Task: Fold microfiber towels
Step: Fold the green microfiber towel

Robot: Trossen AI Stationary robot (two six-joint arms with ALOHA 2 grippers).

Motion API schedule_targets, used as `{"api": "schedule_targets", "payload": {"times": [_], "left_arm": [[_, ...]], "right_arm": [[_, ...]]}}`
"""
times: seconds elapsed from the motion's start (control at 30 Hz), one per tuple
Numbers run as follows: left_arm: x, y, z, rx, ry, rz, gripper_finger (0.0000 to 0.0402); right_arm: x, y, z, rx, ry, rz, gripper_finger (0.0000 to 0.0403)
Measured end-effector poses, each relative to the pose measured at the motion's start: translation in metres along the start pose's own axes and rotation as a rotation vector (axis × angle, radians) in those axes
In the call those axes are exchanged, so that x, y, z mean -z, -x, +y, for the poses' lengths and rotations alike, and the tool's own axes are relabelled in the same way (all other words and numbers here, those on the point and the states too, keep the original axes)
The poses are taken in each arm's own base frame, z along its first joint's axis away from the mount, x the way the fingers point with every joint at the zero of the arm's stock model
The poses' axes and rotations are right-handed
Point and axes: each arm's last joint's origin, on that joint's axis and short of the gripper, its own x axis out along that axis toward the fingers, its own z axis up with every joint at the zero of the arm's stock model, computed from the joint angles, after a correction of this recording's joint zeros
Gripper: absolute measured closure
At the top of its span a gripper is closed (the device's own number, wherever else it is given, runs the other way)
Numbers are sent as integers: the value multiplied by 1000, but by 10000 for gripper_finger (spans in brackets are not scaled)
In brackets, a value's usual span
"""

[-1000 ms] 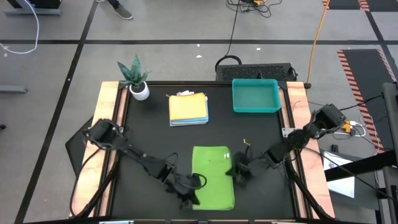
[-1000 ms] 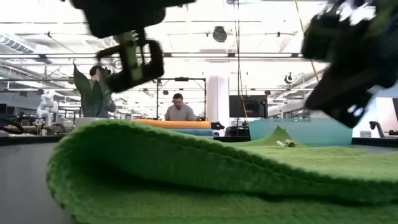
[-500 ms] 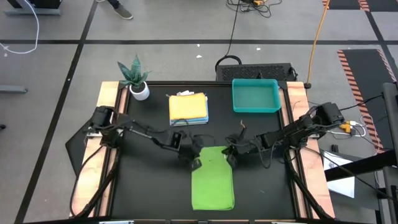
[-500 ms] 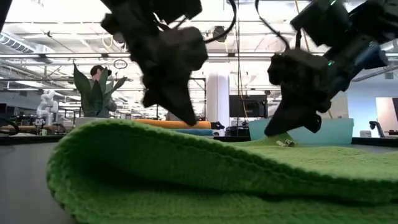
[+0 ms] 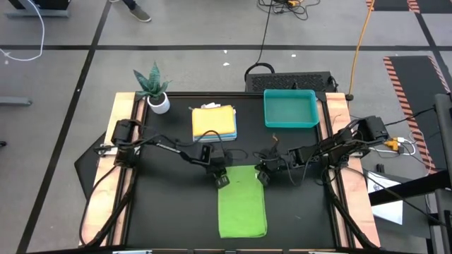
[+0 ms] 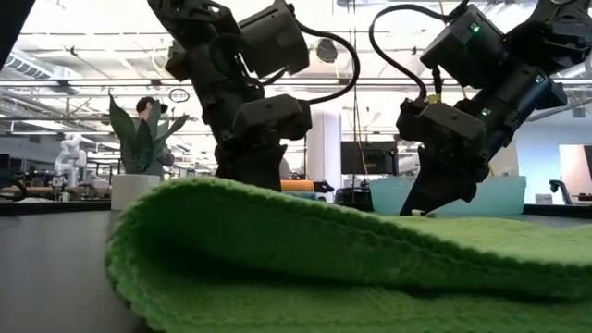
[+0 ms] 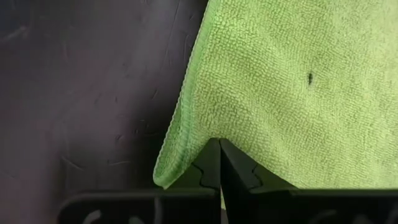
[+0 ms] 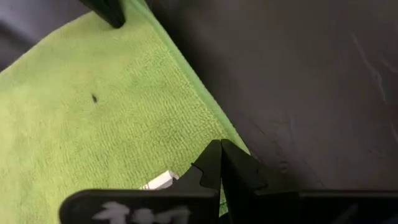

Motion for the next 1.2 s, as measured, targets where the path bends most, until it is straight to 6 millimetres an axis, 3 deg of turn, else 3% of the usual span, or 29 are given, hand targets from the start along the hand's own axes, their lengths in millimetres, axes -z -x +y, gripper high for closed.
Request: {"api": "schedule_targets", "payload": {"times": [0.2, 0.4, 0.5, 0.63, 0.77, 0.9, 1.03, 1.2], "left_arm": [[-2, 15, 2, -35, -17, -33, 401], [-10, 51, -10, 22, -47, -144, 401], [-9, 66, -27, 126, -81, -191, 400], [3, 76, -68, 305, -167, -234, 401], [27, 64, -103, 335, -208, -235, 400], [50, 39, -132, 396, -183, -215, 400], [69, 14, -155, 491, -151, -227, 400], [89, -5, -167, 505, -84, -181, 401]], "right_arm": [[-4, 2, -1, 14, 62, -32, 403], [-18, 20, 6, -49, 69, -126, 403], [-18, 36, 20, -138, 79, -158, 403], [7, 55, 53, -272, 134, -154, 403], [43, 69, 84, -311, 155, -146, 403], [73, 75, 115, -352, 163, -114, 403], [95, 67, 138, -363, 178, -54, 403], [110, 50, 146, -324, 148, -5, 403]]}}
